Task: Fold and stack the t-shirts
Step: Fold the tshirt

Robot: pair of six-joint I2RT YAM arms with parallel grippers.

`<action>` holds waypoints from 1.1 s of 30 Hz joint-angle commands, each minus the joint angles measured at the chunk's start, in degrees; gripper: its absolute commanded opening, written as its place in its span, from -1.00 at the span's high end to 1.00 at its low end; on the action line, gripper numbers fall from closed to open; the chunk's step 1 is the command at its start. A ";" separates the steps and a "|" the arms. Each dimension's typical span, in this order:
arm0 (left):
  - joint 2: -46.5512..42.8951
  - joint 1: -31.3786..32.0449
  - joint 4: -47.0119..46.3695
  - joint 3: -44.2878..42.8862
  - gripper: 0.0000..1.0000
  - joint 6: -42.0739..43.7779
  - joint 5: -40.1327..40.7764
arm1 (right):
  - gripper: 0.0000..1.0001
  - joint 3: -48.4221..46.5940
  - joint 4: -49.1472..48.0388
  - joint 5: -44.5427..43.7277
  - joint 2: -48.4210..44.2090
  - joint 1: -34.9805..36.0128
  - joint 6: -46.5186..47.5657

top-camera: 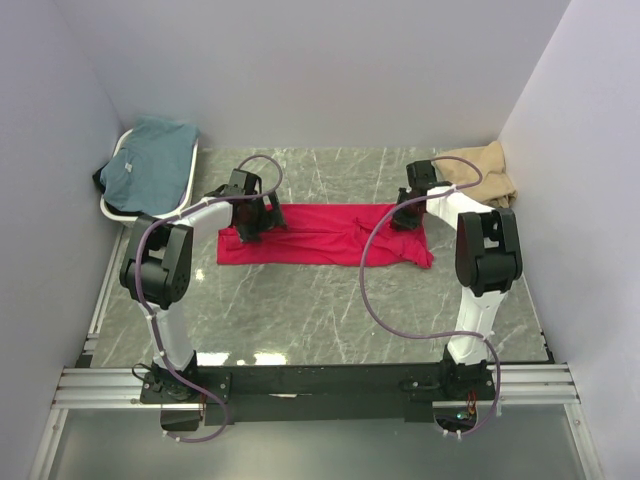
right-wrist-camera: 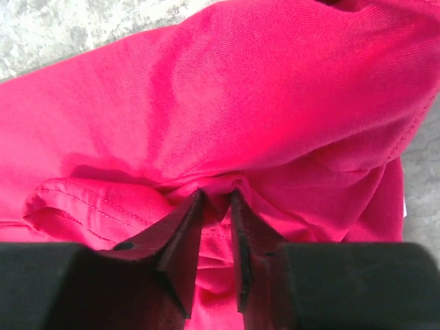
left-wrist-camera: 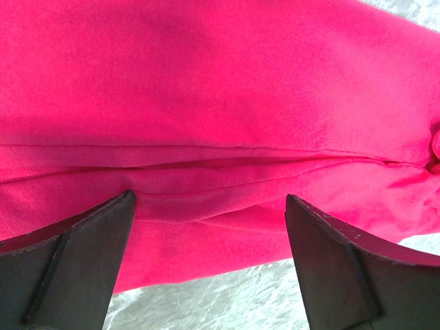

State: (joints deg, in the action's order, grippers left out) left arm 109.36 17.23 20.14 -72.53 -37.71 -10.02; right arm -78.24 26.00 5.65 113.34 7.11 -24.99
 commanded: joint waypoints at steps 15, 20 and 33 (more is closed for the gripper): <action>1.64 0.34 -0.54 -1.73 -0.94 1.06 -2.19 | 1.00 -8.06 0.89 4.10 -3.22 -0.35 1.88; 1.38 0.34 -0.19 -1.74 -0.94 1.24 -1.76 | 0.95 -11.93 1.16 4.63 0.29 -0.26 1.35; 1.21 0.34 0.16 -1.30 -0.94 1.33 -1.05 | 0.21 -22.92 2.91 0.50 9.00 -0.87 0.73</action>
State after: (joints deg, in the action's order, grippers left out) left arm 109.69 17.23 19.97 -72.99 -37.10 -10.74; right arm -96.92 28.23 8.73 121.56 7.09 -24.58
